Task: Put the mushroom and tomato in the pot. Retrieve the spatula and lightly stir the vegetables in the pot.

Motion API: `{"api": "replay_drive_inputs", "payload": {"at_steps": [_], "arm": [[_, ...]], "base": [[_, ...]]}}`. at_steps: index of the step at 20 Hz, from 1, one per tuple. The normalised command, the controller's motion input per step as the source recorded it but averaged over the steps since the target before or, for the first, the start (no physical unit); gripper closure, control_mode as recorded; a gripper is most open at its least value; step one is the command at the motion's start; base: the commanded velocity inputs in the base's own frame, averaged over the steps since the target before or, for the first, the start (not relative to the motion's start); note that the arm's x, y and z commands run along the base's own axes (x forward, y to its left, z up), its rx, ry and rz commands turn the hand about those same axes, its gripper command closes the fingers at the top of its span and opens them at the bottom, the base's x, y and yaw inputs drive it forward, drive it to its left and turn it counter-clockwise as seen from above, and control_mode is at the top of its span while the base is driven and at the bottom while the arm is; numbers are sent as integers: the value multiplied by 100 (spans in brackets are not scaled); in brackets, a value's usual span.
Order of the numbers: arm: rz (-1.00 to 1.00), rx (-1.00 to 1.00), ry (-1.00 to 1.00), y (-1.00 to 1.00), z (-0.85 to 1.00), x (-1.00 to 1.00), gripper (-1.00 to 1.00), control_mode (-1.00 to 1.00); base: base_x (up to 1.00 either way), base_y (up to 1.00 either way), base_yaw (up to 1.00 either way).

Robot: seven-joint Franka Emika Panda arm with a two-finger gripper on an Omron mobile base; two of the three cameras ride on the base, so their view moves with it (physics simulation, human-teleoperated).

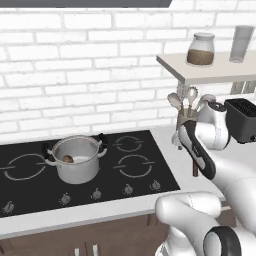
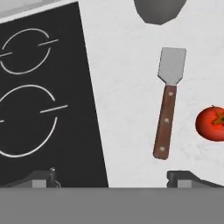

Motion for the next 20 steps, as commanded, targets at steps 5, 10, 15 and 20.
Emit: {"api": "replay_drive_inputs", "payload": {"at_steps": [5, 10, 15, 20], "arm": [[-10, 0, 10, -100, -40, 3, -100, -100], [-6, 0, 9, -94, -45, 11, -100, -100], [0, 0, 3, -61, -53, 25, -100, -100], [0, 0, 1, -12, -41, 39, -100, -100]], "base": [[0, 0, 0], [0, 0, 0], [0, 0, 0], [0, 0, 0]]}}
